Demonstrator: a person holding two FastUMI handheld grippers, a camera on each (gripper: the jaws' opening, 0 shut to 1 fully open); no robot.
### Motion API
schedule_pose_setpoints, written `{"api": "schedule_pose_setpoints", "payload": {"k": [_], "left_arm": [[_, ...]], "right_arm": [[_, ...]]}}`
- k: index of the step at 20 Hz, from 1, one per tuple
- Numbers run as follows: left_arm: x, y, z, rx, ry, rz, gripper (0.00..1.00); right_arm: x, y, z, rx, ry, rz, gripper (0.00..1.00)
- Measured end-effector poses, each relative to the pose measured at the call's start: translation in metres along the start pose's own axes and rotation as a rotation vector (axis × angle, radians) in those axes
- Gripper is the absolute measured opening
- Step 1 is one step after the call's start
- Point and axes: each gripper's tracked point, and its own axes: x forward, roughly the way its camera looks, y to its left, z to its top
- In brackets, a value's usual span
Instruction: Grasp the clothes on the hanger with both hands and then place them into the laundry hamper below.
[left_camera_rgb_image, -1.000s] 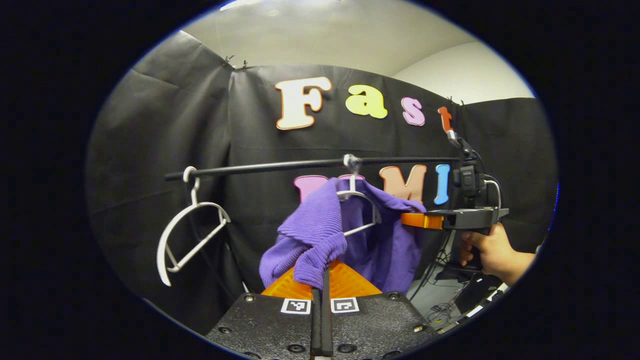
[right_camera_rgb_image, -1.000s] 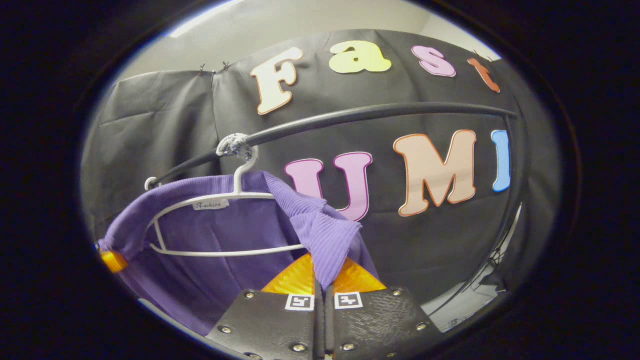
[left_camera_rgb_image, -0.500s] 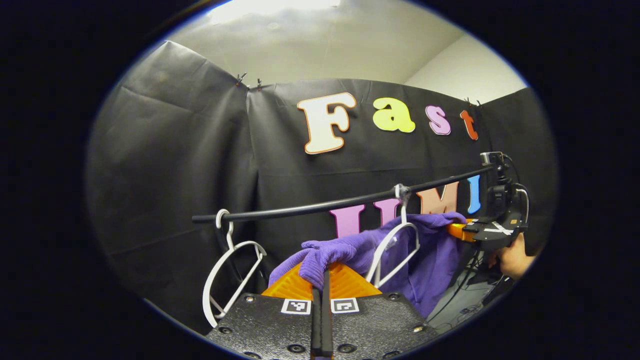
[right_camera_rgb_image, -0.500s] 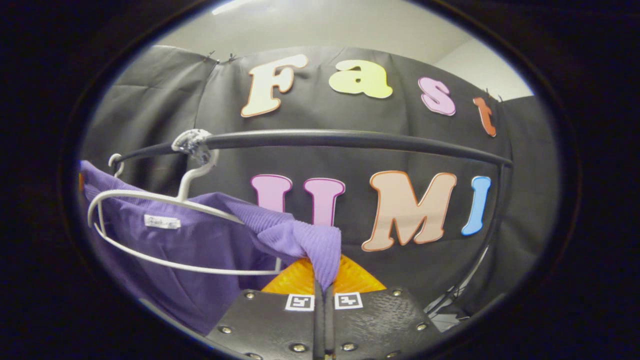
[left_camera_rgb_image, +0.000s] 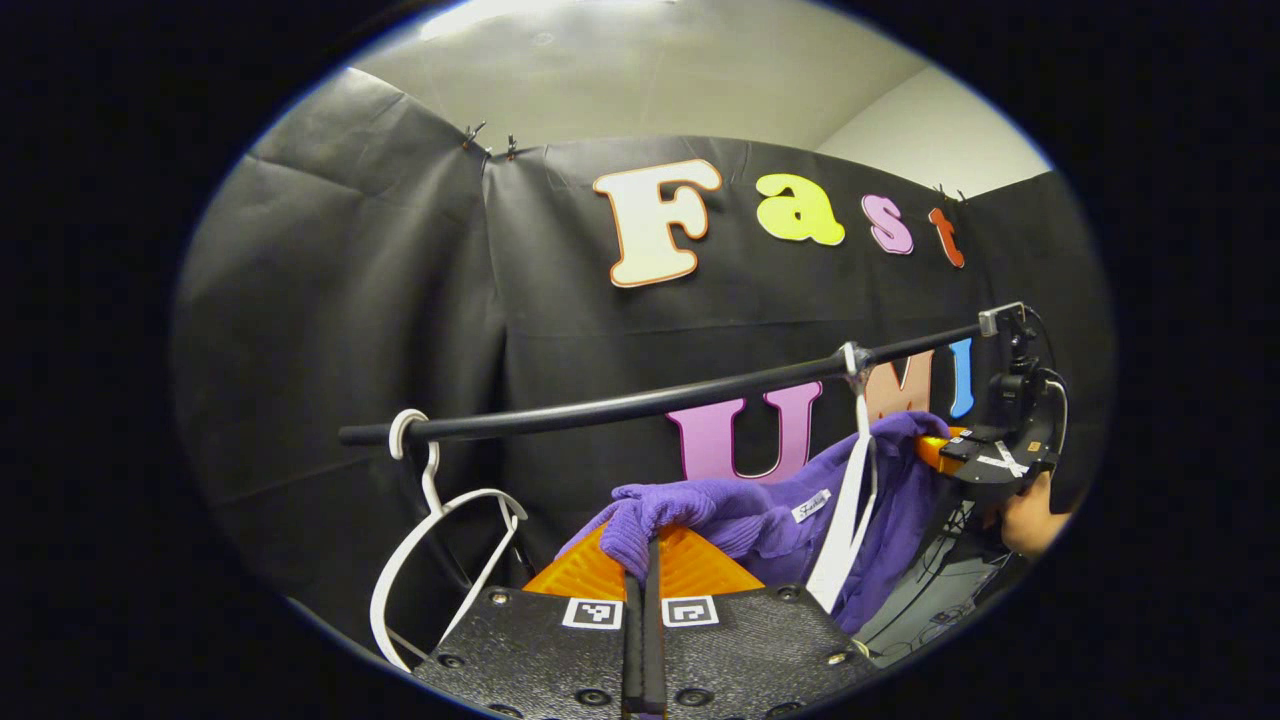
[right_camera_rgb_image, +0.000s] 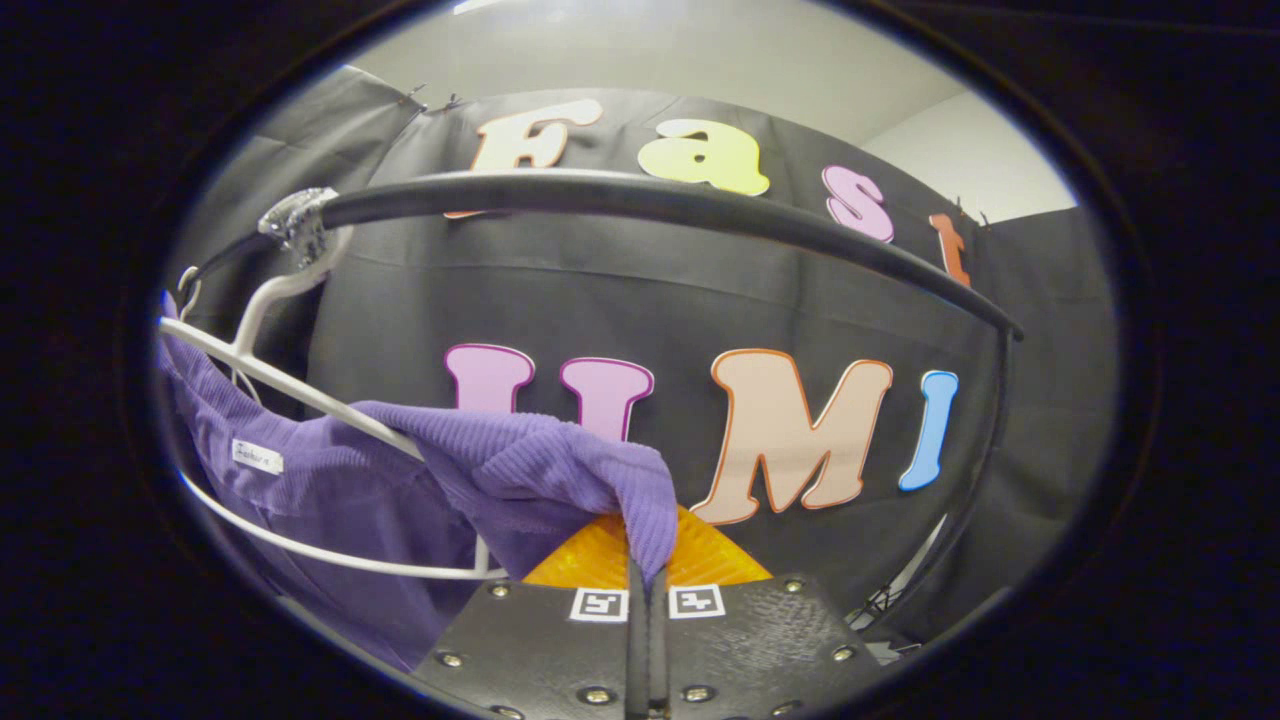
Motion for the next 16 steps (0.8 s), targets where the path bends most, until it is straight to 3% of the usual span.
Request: {"api": "schedule_pose_setpoints", "payload": {"k": [6, 16], "left_arm": [[0.031, 0.004, -0.03, -0.079, 0.067, -0.029, 0.01], [0.037, 0.006, -0.065, -0.14, 0.06, -0.077, 0.0]], "right_arm": [[0.026, 0.006, -0.029, 0.019, 0.026, -0.021, 0.01], [0.043, 0.026, -0.109, 0.085, 0.198, 0.005, 0.01]]}}
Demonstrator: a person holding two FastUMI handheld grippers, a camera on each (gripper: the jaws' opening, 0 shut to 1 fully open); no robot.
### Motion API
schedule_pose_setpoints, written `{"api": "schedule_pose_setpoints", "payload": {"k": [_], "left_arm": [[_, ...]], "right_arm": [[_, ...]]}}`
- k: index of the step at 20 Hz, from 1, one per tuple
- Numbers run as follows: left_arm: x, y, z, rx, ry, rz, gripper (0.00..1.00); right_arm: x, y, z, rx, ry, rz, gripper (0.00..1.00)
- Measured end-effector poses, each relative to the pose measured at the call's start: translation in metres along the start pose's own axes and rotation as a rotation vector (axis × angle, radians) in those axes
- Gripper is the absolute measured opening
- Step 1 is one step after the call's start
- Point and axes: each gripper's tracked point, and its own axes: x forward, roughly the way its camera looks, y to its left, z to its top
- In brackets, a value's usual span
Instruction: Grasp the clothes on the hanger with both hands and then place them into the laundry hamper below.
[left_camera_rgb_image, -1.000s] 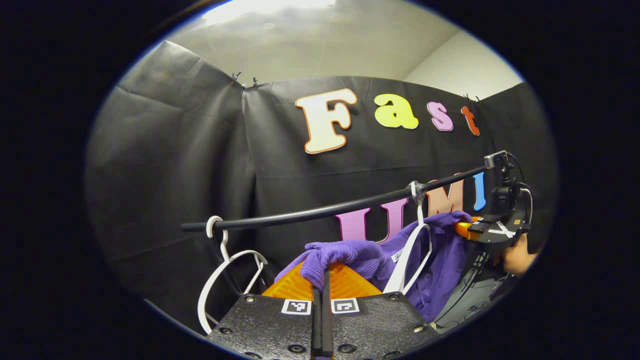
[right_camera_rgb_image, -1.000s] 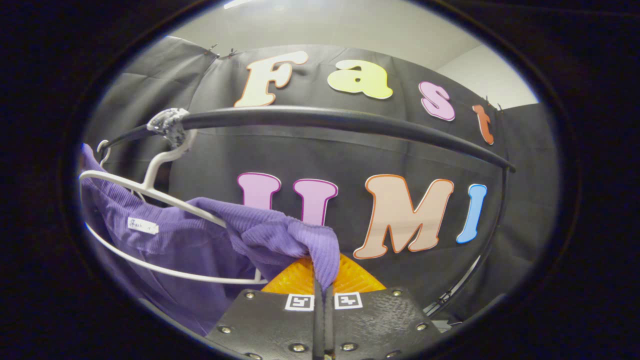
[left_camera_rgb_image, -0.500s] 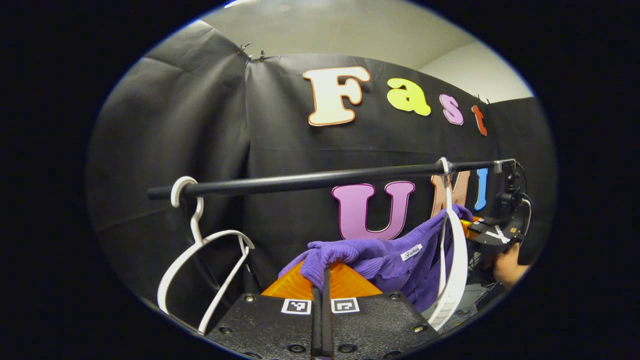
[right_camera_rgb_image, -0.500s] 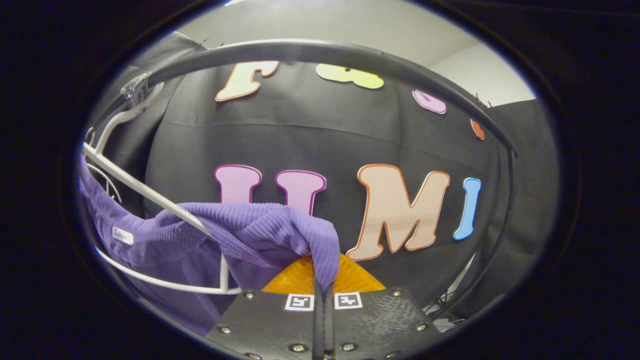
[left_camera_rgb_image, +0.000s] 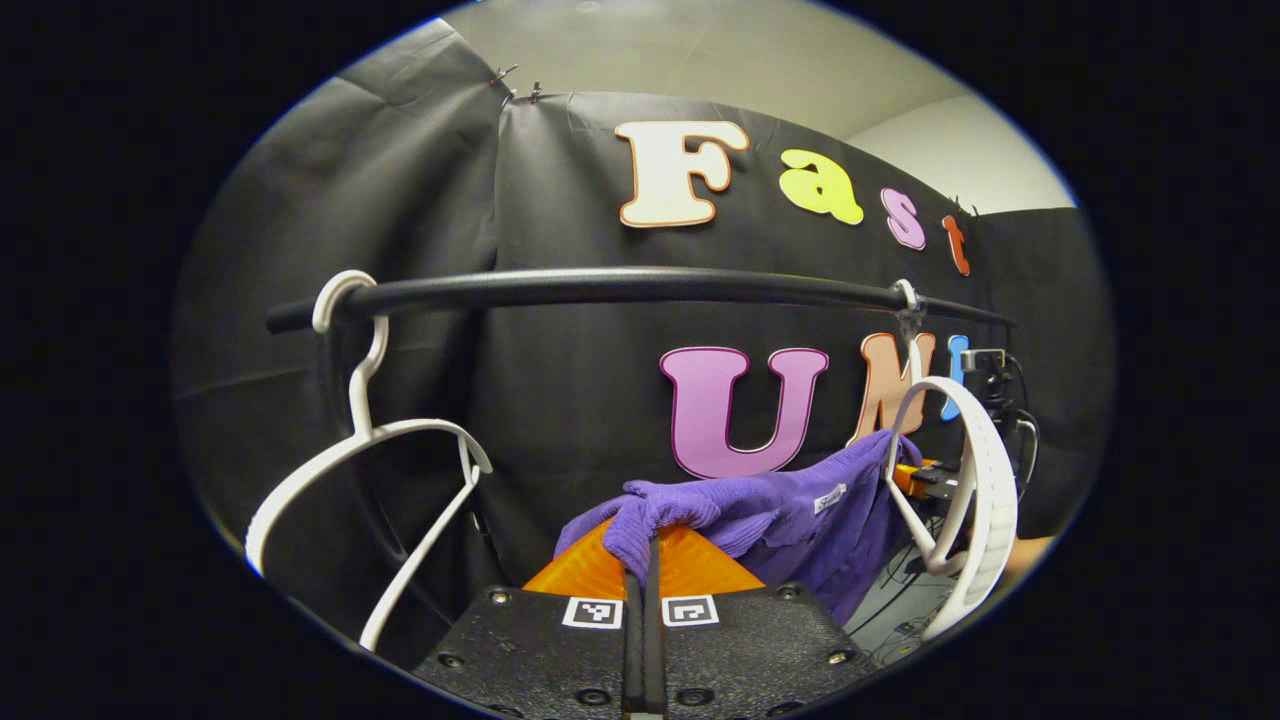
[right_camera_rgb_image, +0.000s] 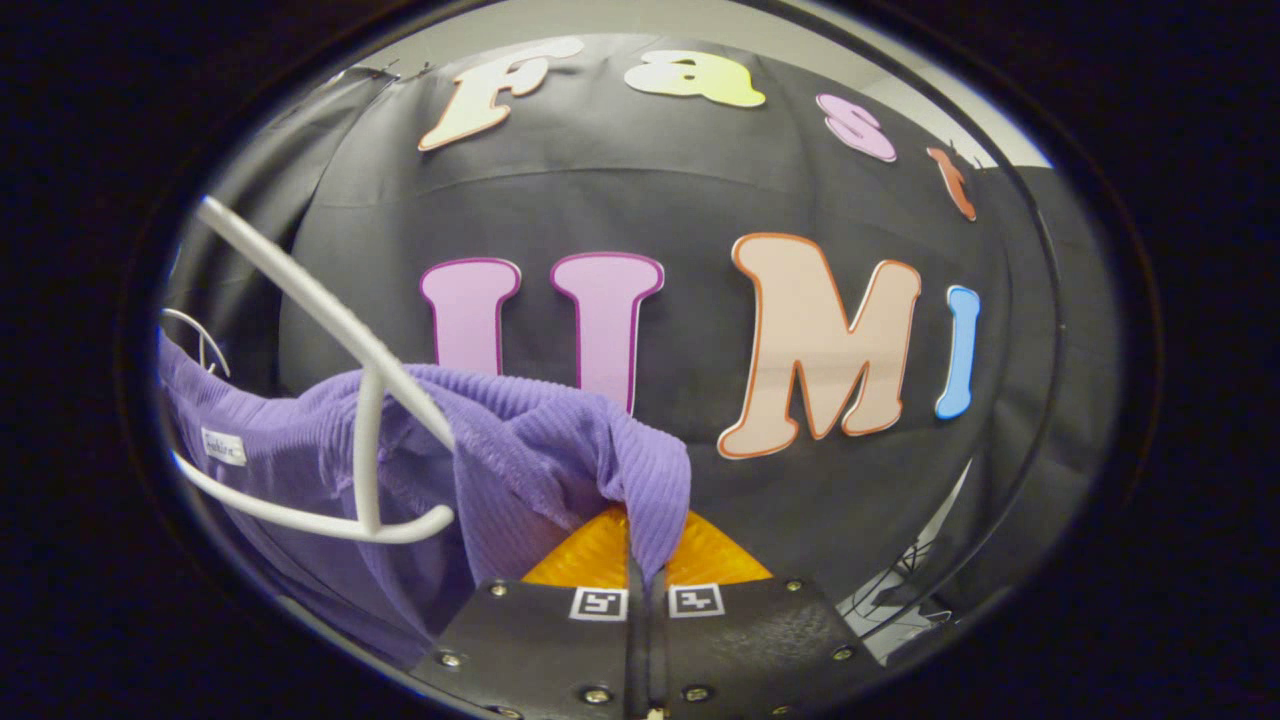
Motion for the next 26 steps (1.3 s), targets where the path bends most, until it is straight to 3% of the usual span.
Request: {"api": "schedule_pose_setpoints", "payload": {"k": [7, 13, 20, 26], "left_arm": [[-0.002, 0.001, -0.058, -0.179, 0.064, 0.003, 0.0], [-0.02, 0.0, -0.124, -0.24, 0.152, 0.027, 0.01], [-0.067, -0.031, -0.145, -0.127, 0.214, 0.06, 0.01], [-0.107, -0.115, -0.124, -0.065, 0.199, -0.033, 0.01]], "right_arm": [[-0.008, 0.006, -0.059, 0.155, 0.156, 0.026, 0.01], [-0.047, 0.002, -0.111, 0.159, 0.259, 0.051, 0.01], [-0.145, 0.0, -0.13, 0.087, 0.284, 0.132, 0.01], [-0.243, -0.031, -0.101, 0.098, 0.246, 0.153, 0.01]]}}
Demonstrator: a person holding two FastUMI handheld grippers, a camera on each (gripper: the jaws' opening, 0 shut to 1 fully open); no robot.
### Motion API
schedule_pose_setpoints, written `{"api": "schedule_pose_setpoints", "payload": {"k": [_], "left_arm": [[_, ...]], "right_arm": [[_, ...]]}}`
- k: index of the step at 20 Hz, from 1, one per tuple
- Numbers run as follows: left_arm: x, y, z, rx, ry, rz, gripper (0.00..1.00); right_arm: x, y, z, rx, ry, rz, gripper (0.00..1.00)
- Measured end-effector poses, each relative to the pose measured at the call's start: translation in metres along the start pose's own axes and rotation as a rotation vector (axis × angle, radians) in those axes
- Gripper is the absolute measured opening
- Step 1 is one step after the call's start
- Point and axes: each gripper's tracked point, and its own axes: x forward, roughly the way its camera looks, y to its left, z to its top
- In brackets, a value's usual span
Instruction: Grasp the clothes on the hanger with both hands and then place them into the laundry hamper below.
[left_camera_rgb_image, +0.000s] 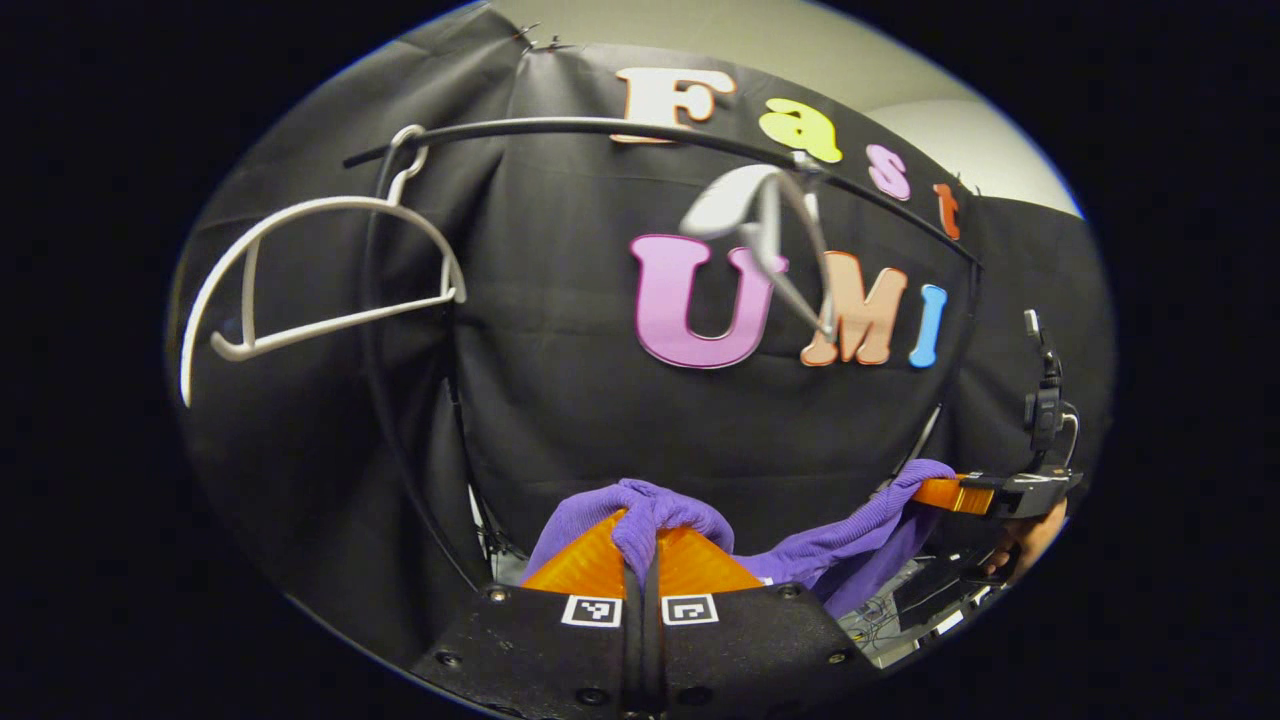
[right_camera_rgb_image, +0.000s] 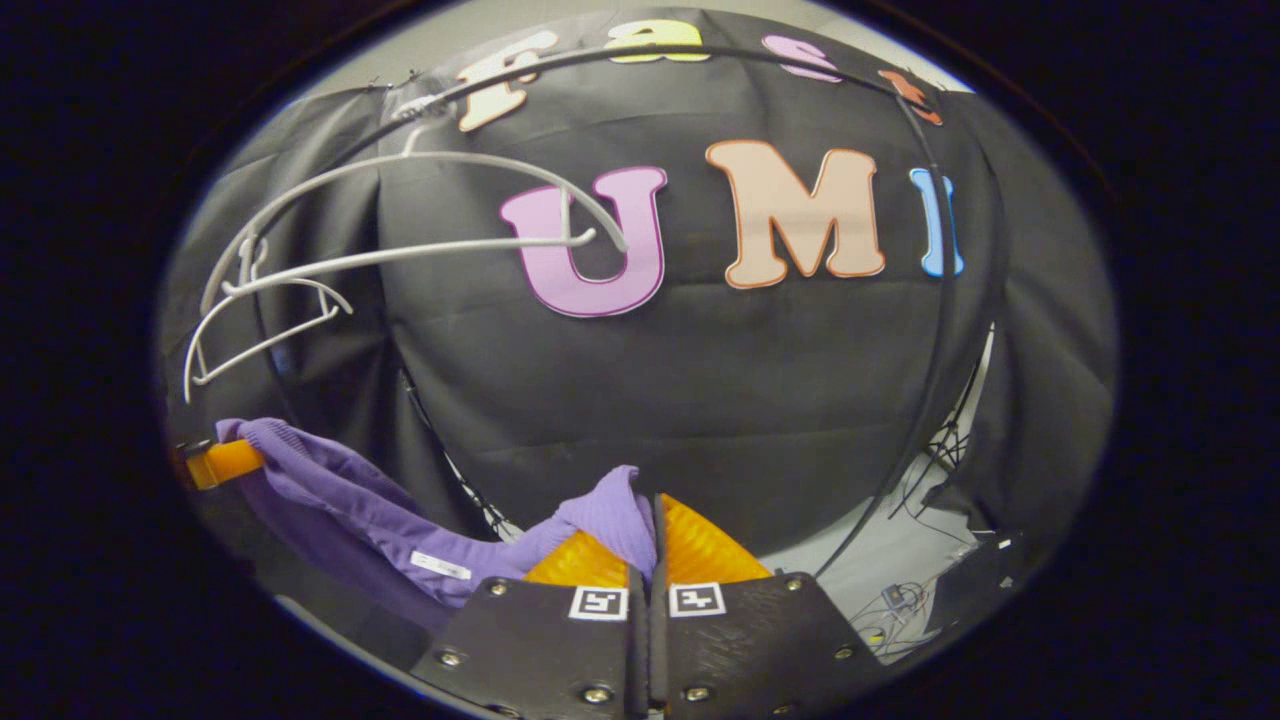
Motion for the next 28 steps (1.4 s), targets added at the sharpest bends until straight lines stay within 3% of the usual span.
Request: {"api": "schedule_pose_setpoints", "payload": {"k": [5, 9, 13, 19, 28], "left_arm": [[-0.029, -0.088, 0.024, 0.019, -0.04, -0.122, 0.0], [-0.048, -0.135, 0.04, 0.047, -0.074, -0.154, 0.0], [-0.059, -0.166, 0.049, 0.046, -0.069, -0.166, 0.0], [-0.05, -0.174, 0.067, 0.041, -0.084, -0.162, 0.0], [0.004, -0.156, 0.098, 0.062, -0.165, -0.119, 0.0]], "right_arm": [[-0.093, -0.016, 0.013, 0.02, -0.061, 0.004, 0.01], [-0.156, -0.034, 0.028, 0.063, -0.129, -0.015, 0.01], [-0.187, -0.042, 0.045, 0.078, -0.166, -0.036, 0.01], [-0.173, -0.022, 0.079, 0.092, -0.198, -0.014, 0.01], [-0.097, 0.01, 0.116, 0.116, -0.185, 0.026, 0.0]]}}
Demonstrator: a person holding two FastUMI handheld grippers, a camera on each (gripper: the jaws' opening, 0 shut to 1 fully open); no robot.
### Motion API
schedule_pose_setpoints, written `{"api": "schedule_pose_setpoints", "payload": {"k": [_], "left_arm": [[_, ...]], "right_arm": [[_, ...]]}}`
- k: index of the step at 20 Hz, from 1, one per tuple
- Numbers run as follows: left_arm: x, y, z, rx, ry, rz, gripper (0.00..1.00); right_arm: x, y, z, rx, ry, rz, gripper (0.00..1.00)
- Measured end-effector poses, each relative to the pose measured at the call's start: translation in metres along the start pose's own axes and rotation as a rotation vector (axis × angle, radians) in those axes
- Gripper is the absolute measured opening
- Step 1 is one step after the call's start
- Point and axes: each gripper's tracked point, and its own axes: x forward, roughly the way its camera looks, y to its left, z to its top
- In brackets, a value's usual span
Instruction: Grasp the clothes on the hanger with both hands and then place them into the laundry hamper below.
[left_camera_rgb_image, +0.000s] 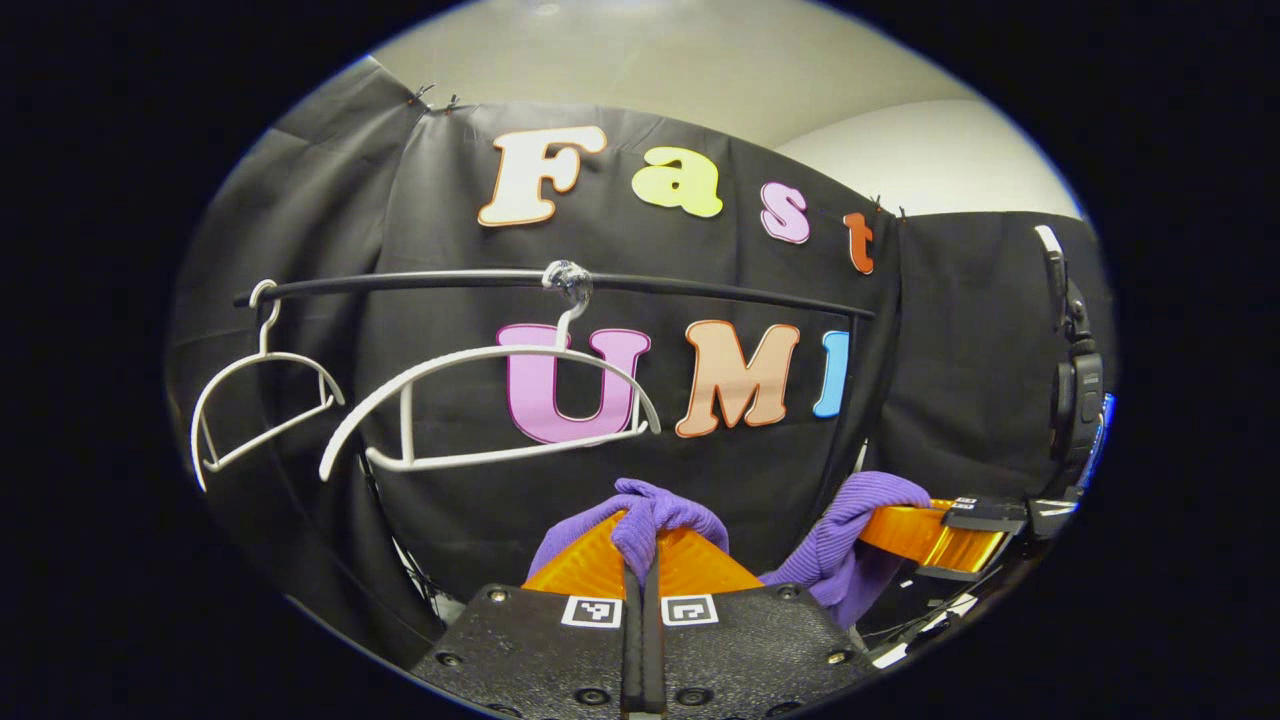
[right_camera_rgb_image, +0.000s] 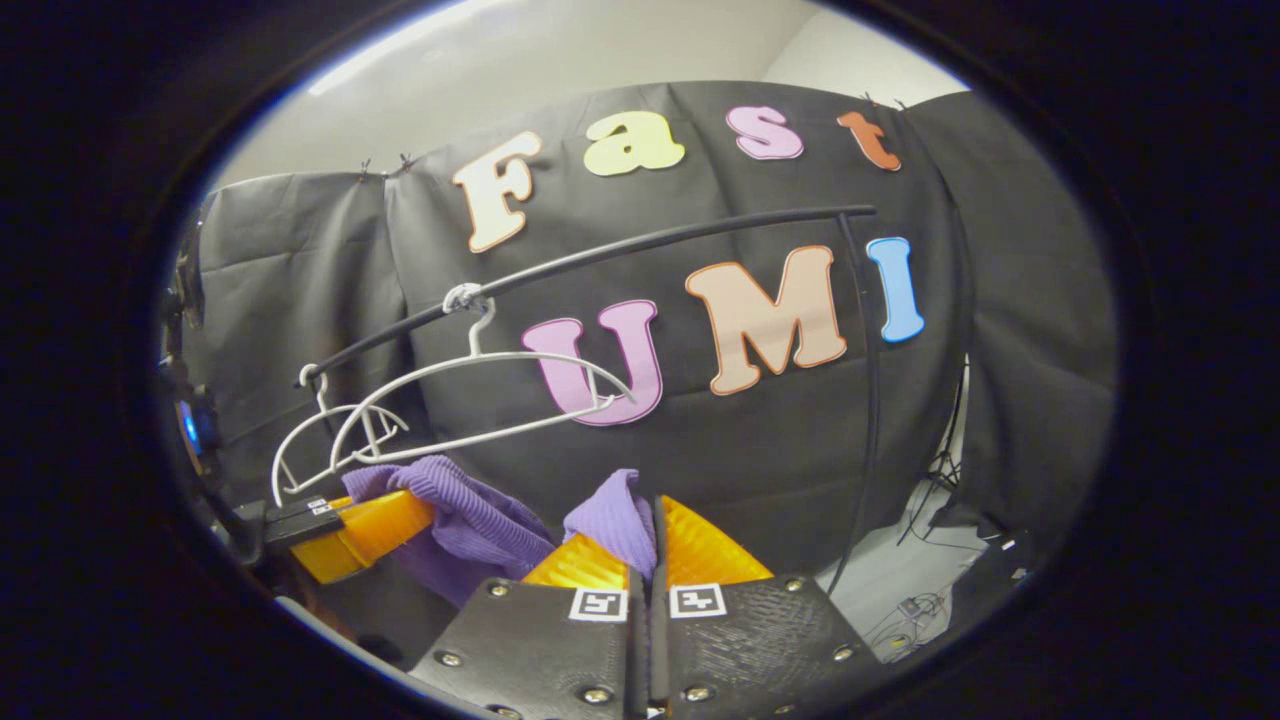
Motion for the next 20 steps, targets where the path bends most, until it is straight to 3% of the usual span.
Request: {"api": "schedule_pose_setpoints", "payload": {"k": [8, 20], "left_arm": [[0.057, 0.023, -0.041, 0.018, 0.051, 0.017, 0.0], [0.132, 0.055, -0.177, 0.051, 0.238, 0.016, 0.01]], "right_arm": [[0.072, 0.012, -0.038, -0.028, 0.072, 0.017, 0.01], [0.153, -0.016, -0.163, -0.002, 0.266, -0.001, 0.02]]}}
